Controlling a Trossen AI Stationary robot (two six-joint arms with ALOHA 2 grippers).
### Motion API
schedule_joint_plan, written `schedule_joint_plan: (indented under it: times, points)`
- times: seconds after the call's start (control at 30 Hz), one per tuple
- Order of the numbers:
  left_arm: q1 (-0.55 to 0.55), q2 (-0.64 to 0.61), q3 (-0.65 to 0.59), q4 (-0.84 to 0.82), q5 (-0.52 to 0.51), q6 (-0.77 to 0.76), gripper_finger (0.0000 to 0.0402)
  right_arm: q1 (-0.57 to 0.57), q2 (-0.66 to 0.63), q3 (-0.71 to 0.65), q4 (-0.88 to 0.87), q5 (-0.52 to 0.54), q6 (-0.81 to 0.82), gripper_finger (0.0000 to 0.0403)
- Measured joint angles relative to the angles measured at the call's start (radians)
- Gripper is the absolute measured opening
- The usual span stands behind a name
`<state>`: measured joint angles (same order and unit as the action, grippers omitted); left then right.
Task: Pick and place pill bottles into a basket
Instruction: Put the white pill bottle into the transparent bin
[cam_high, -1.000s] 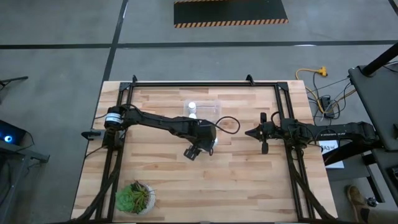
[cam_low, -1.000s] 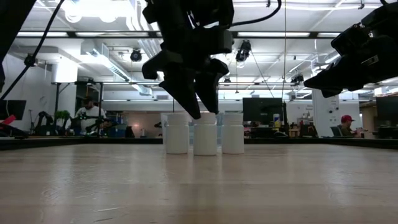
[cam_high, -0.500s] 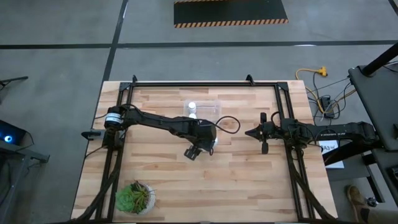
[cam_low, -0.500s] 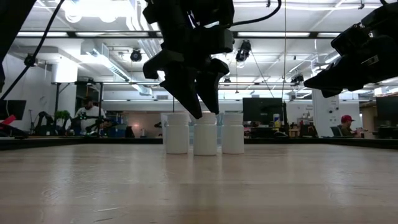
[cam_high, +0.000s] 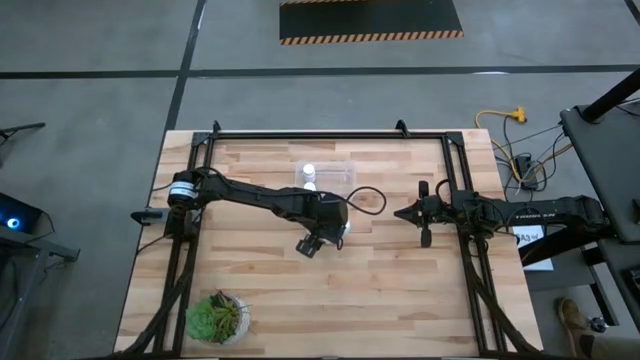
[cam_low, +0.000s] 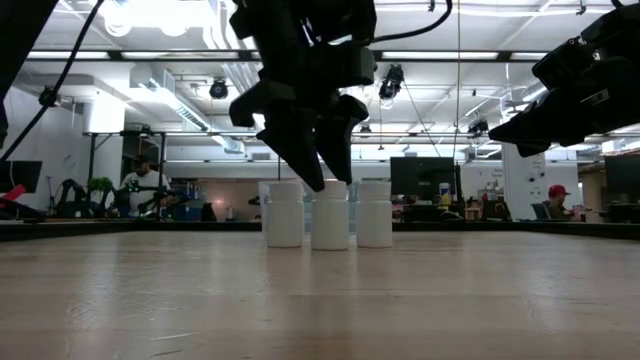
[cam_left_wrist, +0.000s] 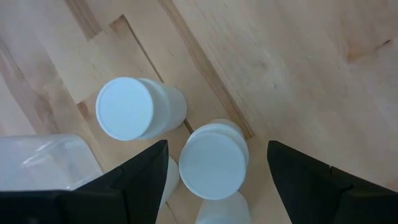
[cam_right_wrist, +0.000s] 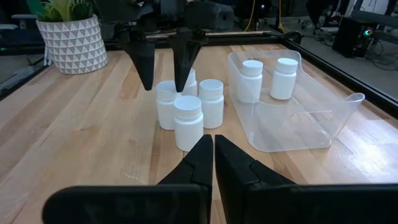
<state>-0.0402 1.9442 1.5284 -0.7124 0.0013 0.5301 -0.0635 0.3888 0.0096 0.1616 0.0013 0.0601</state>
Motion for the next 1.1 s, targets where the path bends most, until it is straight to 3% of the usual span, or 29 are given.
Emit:
schedule_joint_plan:
  times: [0.73, 0.87, 1.1]
  points:
    - [0.001, 0.0, -0.057, 0.056, -0.001, 0.0, 0.025, 0.0, 0.0, 0.0, 0.0, 0.0, 0.0, 0.0009]
    - [0.001, 0.0, -0.059, 0.058, -0.001, -0.001, 0.0224, 0.0, 0.0, 0.0, 0.0, 0.0, 0.0, 0.0009]
    - [0.001, -0.001, -0.055, 0.077, -0.001, -0.003, 0.0143, 0.0, 0.0, 0.0, 0.0, 0.0, 0.0, 0.0009]
